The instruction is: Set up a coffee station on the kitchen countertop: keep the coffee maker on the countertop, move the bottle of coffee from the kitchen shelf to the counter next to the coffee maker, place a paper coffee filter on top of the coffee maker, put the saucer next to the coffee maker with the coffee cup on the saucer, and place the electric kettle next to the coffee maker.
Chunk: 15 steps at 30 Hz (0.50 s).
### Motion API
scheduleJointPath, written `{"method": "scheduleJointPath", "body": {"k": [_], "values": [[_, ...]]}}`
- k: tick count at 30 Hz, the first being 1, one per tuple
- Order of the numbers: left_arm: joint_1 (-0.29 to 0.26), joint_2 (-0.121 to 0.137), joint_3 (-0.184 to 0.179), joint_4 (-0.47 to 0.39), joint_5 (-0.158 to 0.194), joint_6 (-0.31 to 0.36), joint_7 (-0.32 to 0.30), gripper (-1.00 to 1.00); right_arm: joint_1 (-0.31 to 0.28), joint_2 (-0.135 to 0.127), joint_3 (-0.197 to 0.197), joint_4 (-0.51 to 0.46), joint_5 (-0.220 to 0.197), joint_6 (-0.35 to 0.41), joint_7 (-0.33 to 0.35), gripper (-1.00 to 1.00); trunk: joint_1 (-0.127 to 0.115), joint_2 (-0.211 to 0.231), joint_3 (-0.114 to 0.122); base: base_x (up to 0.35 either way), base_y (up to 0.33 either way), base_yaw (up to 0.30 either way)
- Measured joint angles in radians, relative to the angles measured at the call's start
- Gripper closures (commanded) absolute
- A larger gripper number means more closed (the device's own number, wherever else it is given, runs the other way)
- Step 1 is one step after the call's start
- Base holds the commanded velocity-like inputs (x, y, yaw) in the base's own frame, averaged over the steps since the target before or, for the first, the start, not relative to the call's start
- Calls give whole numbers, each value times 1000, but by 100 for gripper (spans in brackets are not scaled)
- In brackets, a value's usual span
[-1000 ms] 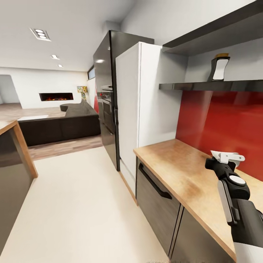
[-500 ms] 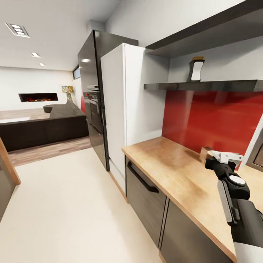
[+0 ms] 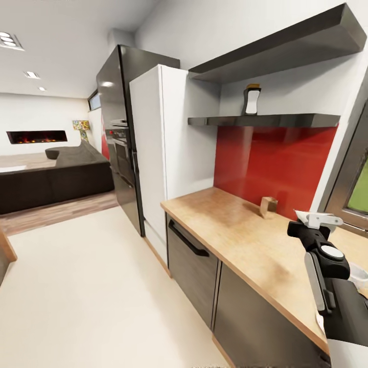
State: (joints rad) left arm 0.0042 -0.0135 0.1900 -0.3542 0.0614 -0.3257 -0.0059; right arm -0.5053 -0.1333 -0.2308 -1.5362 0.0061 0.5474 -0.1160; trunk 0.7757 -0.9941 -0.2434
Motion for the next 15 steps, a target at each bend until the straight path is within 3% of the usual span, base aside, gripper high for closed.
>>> {"method": "scheduleJointPath", "body": {"k": [15], "values": [[0, 0, -1, 0, 0, 0, -1, -100, 0, 0, 0, 0, 0, 0, 0, 100, 0, 0, 0, -3, 0, -284]]}}
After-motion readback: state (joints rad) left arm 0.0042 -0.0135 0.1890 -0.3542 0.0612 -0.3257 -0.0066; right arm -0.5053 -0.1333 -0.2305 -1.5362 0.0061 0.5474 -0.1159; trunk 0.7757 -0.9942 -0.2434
